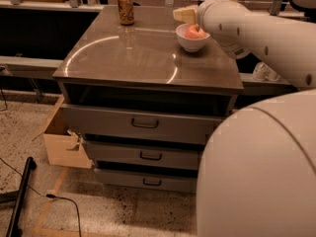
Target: Place apple into white bowl
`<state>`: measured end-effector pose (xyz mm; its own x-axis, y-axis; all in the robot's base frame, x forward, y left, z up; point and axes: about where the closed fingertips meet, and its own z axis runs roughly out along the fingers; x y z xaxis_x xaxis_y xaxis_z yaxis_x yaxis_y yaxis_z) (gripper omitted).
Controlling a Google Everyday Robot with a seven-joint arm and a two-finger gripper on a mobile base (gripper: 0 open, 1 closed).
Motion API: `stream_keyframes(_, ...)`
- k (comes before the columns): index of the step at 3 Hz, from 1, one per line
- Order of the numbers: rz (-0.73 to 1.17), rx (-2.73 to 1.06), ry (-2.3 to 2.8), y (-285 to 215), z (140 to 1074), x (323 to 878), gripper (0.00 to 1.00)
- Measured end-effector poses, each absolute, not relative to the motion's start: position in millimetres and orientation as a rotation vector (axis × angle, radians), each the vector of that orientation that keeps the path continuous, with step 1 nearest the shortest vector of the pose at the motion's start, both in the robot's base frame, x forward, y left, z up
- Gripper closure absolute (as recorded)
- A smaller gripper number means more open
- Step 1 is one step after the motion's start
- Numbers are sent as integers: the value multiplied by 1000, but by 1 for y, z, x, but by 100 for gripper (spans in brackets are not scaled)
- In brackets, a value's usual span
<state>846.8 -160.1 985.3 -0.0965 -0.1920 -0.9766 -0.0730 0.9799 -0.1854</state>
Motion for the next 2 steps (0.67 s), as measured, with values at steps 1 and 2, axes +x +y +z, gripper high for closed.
stream_keyframes(1, -250, -121, 1597, -199, 1019, 822, 0)
stream_keyframes(2, -424, -31, 1539, -239, 1046, 793, 0)
